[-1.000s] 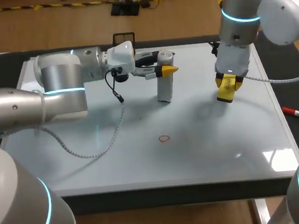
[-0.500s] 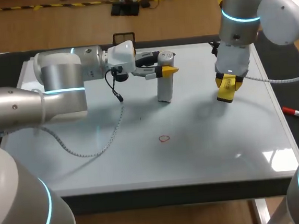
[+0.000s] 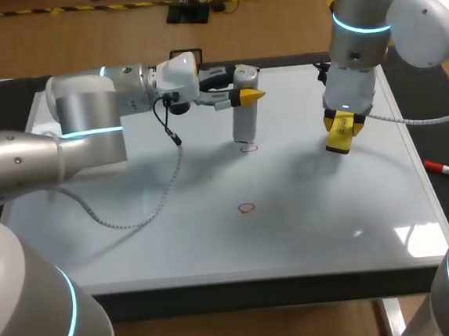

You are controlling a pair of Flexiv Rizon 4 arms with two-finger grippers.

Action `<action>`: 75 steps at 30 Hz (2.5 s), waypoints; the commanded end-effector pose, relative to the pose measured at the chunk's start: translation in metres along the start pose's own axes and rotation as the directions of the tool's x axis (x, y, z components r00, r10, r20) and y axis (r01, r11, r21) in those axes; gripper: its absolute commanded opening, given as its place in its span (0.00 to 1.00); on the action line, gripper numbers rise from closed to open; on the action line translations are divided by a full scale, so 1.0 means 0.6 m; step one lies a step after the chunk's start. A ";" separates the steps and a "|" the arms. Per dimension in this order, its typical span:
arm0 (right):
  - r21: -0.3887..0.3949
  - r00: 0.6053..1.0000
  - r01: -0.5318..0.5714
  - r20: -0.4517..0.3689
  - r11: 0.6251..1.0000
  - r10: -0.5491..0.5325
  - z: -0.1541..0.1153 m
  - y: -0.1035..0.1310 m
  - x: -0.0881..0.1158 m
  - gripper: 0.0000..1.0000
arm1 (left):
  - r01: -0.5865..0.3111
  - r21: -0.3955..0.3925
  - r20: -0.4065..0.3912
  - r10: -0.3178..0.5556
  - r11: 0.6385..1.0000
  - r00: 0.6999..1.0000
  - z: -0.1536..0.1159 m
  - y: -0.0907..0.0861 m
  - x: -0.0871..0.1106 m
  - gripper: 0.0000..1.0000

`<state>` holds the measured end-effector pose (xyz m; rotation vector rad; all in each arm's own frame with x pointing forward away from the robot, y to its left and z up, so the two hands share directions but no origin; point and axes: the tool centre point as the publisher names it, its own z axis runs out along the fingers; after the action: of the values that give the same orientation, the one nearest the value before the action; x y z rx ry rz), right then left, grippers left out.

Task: Pick up the inspection probe, press it on each red-marked spot on the whiteboard one by one, put down the probe, pick up the eraser, and wipe off all the red marks.

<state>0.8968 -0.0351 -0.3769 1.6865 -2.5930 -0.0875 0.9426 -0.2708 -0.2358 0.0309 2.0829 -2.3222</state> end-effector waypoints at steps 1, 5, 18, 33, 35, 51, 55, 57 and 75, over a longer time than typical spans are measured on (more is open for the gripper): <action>0.002 1.000 0.001 -0.002 1.000 -0.001 -0.001 -0.001 0.001 0.00 | 0.002 0.005 0.012 -0.002 1.000 1.000 -0.024 -0.017 0.000 0.00; 0.002 1.000 0.001 -0.002 1.000 -0.001 -0.001 -0.001 0.001 0.00 | 0.002 0.021 0.026 -0.003 1.000 1.000 -0.045 -0.035 -0.008 0.00; 0.002 1.000 0.001 -0.002 1.000 -0.001 -0.001 -0.001 0.001 0.00 | -0.008 0.049 0.126 0.002 0.999 0.992 -0.170 -0.072 -0.032 0.00; 0.002 1.000 0.001 -0.002 1.000 -0.001 -0.001 -0.001 0.001 0.00 | -0.017 0.041 0.208 0.008 0.999 0.978 -0.319 -0.096 -0.050 0.00; 0.002 1.000 0.001 -0.002 1.000 -0.001 -0.001 -0.001 0.001 0.00 | -0.019 0.044 0.215 0.009 0.999 0.977 -0.335 -0.098 -0.052 0.00; 0.002 1.000 0.001 -0.002 1.000 -0.001 -0.001 -0.001 0.001 0.00 | -0.037 0.052 0.264 0.022 0.998 0.964 -0.414 -0.103 -0.056 0.00; 0.002 1.000 0.001 -0.002 1.000 -0.001 -0.001 -0.001 0.001 0.00 | -0.037 0.052 0.264 0.022 0.998 0.964 -0.414 -0.103 -0.056 0.00; 0.002 1.000 0.001 -0.002 1.000 -0.001 -0.001 -0.001 0.001 0.00 | -0.037 0.052 0.264 0.022 0.998 0.964 -0.414 -0.103 -0.056 0.00; 0.018 0.968 0.249 0.001 0.968 -0.249 0.005 0.100 -0.192 0.00 | -0.037 0.052 0.264 0.022 0.998 0.964 -0.414 -0.103 -0.056 0.00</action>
<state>0.8796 0.0723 -0.3676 2.0148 -2.4180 -0.1073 0.9750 -0.0172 -0.2018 -0.2305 1.8760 -2.2262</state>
